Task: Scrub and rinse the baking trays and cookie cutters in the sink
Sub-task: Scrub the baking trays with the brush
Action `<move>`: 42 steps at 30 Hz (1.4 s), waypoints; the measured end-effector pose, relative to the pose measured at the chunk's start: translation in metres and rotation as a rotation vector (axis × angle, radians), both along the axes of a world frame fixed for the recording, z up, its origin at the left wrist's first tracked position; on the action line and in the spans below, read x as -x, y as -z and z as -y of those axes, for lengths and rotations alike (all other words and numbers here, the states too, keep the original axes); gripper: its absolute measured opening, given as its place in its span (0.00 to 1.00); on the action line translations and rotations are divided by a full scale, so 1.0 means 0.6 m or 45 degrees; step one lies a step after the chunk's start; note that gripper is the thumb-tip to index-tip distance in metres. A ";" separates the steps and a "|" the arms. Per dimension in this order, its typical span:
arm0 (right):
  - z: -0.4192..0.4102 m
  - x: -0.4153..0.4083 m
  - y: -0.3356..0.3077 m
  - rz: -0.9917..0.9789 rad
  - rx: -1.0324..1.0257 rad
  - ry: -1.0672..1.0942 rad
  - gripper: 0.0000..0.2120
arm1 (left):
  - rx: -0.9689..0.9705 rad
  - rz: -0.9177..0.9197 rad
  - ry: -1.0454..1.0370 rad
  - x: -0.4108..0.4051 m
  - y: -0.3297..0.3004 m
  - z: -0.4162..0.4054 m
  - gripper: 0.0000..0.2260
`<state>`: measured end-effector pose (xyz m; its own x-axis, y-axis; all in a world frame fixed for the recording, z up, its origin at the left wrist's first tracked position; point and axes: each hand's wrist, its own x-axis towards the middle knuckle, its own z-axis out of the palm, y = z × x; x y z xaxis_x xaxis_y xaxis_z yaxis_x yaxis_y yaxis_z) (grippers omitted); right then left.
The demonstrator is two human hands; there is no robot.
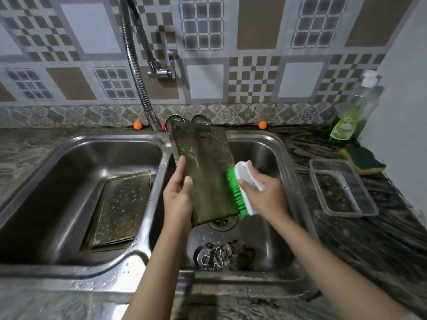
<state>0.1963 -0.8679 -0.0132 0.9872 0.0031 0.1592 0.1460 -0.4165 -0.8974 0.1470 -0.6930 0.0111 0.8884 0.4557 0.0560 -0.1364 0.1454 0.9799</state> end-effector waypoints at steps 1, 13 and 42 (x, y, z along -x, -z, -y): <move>0.004 -0.017 -0.003 -0.042 -0.031 0.072 0.26 | -0.040 0.006 0.035 0.007 -0.004 0.018 0.21; 0.055 0.031 0.031 -0.045 -0.016 0.063 0.27 | -0.001 -0.004 0.049 0.009 0.014 -0.006 0.21; -0.022 -0.057 -0.050 -0.069 -0.269 0.012 0.19 | -0.573 -0.086 0.573 -0.007 0.038 0.070 0.33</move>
